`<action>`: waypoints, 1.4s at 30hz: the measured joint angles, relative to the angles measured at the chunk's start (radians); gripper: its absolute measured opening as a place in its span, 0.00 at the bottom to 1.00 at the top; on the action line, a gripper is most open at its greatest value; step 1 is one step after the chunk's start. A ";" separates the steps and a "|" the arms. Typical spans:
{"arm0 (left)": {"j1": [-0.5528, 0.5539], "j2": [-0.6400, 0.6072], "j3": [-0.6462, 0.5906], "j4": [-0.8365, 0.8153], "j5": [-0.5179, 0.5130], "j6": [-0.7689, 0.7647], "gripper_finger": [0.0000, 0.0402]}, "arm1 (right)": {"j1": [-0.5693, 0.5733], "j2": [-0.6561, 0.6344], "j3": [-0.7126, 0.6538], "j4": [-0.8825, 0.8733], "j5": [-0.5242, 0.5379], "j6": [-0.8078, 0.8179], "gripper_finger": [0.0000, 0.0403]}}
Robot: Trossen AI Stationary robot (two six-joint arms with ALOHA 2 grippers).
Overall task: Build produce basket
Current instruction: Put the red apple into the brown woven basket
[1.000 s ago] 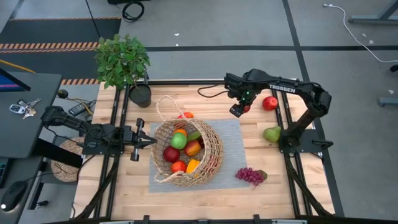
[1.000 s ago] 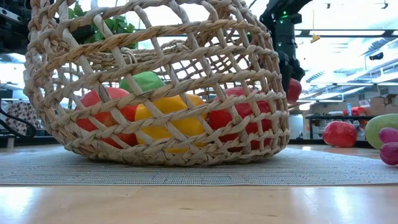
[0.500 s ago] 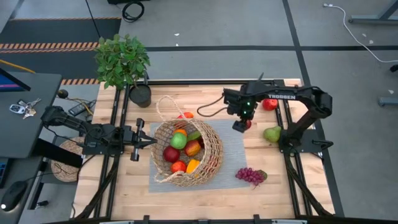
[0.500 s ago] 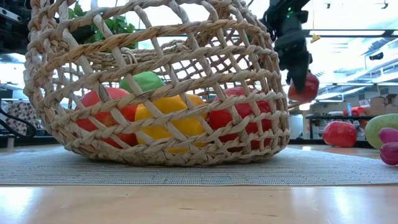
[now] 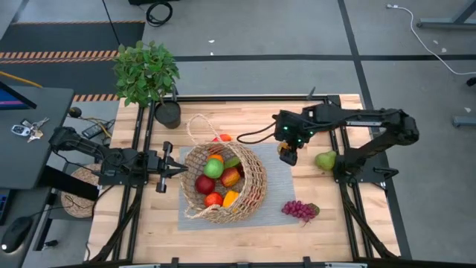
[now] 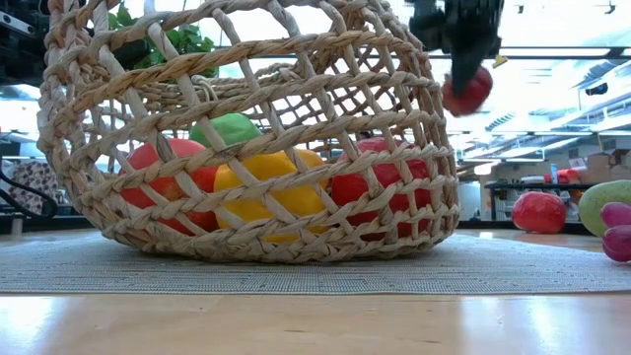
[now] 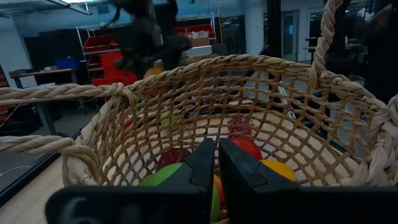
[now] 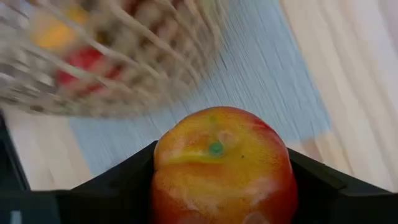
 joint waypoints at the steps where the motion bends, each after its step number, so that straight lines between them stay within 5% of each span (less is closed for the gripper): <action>1: 0.000 0.000 0.000 0.000 0.000 0.000 0.07 | 0.011 -0.016 0.000 0.030 0.009 -0.001 0.68; 8: 0.000 0.000 0.000 0.000 0.000 0.000 0.08 | 0.053 -0.061 0.000 0.225 0.010 -0.048 0.68; 18: 0.000 0.000 0.000 0.000 0.000 0.000 0.07 | 0.056 -0.060 -0.001 0.291 -0.143 -0.091 0.68; 42: 0.000 0.000 0.000 0.000 0.000 0.000 0.08 | 0.166 -0.079 0.000 0.483 -0.108 0.019 0.68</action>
